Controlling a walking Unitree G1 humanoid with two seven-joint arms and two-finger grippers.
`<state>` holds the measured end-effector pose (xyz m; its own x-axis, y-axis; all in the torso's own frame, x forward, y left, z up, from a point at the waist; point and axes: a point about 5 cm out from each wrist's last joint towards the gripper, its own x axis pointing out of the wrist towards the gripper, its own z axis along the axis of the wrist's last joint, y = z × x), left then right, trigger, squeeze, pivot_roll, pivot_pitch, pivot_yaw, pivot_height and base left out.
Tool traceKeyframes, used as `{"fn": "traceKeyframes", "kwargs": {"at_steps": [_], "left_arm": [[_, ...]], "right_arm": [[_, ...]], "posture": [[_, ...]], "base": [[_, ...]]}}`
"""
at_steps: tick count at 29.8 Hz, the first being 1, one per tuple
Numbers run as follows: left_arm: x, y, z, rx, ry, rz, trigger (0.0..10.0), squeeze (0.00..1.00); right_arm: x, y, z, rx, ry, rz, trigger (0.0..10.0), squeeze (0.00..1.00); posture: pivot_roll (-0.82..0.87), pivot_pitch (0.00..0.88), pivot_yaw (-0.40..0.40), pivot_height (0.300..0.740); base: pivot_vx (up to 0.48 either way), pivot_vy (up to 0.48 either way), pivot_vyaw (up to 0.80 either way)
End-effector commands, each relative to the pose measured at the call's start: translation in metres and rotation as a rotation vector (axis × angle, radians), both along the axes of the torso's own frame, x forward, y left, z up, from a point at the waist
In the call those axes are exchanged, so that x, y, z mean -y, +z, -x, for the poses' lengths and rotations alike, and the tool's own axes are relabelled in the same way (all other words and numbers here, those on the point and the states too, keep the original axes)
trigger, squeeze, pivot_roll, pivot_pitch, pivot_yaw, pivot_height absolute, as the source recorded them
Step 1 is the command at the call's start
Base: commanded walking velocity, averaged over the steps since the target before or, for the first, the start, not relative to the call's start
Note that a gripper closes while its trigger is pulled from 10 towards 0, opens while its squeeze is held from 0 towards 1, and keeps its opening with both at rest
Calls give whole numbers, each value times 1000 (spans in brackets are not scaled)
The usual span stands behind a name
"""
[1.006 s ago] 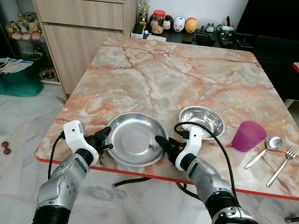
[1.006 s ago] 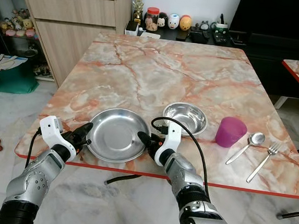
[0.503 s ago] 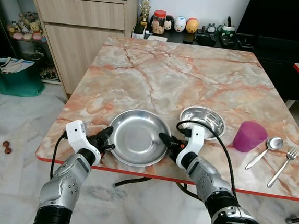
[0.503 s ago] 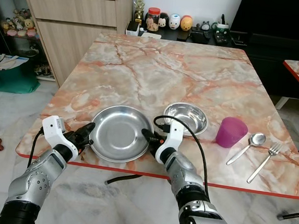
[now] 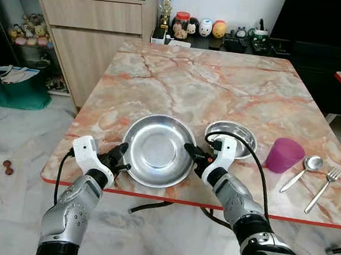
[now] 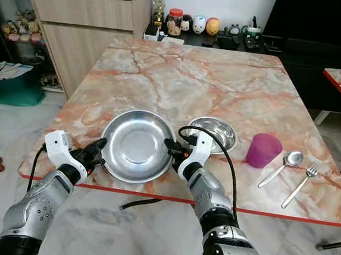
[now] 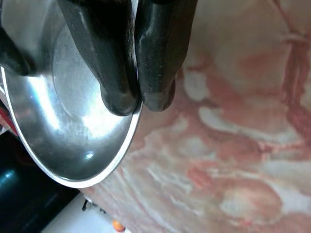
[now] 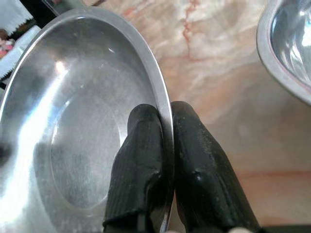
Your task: Setting the table
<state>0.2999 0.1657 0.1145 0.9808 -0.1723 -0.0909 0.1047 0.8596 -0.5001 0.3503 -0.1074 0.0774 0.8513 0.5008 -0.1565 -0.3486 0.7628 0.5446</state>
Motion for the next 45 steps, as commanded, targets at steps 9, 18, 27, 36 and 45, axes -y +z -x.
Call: {"fn": "traceKeyframes", "kwargs": {"at_steps": [9,18,27,36,45], "left_arm": [[-7,48,-1,206,100,-165,10000,0],[-1,46,3,197,93,-183,10000,0],[-8,39,6,196,141,-314,10000,0],[-69,24,30,152,450,-577,10000,0],[-133,-35,60,-166,656,-810,10000,0]], "right_arm": [[23,42,-14,249,-161,85,78,0],[20,67,-11,360,-161,30,3490,0],[16,99,-10,498,-248,7,10000,0],[26,111,15,601,-315,101,10000,0],[31,116,23,630,-360,149,10000,0]], "posture": [[3,0,-34,732],[-8,0,-24,732],[-7,0,-20,732],[-24,0,-8,732],[-24,0,-3,732]], "base": [[0,0,0],[0,0,0],[0,0,0],[0,0,0],[0,0,0]]}}
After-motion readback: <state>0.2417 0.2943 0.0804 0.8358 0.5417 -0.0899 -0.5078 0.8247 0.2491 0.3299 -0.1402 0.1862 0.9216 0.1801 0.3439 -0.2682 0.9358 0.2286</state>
